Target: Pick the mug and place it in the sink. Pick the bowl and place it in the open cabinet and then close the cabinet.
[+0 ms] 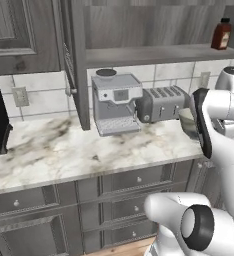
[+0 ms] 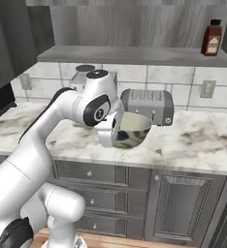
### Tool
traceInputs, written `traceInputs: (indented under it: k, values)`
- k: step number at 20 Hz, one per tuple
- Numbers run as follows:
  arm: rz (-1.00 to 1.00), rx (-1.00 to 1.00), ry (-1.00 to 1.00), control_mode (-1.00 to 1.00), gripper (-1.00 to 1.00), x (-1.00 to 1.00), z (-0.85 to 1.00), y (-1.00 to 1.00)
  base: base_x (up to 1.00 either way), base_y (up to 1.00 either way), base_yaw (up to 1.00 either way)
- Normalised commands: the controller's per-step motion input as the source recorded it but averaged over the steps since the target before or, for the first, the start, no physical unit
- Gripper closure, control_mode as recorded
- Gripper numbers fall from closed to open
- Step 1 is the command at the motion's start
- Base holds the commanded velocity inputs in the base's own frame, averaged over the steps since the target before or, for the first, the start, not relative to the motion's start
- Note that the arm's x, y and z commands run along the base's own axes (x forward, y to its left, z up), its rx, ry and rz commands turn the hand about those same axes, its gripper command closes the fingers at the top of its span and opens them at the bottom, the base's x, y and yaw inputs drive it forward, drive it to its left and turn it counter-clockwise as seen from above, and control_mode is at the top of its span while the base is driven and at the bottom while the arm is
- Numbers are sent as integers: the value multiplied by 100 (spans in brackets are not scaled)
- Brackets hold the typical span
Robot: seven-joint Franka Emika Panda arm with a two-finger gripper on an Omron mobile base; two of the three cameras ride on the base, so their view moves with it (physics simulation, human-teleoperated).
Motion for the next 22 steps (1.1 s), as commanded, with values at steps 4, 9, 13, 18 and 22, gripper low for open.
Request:
traceInputs:
  k: [4, 9, 13, 18, 22]
  values:
    - [0, 0, 0, 100, 100, 0, 0, 0, -6, -9, -14]
    - [0, 0, 0, 100, 100, 0, 0, 0, 4, -13, -33]
    - [0, 0, 0, 100, 100, 0, 0, 0, 9, -6, -19]
    - [0, 0, 0, 100, 100, 0, 0, 0, 20, -25, -1]
    - [0, 0, 0, 100, 100, 0, 0, 0, 15, -61, 1]
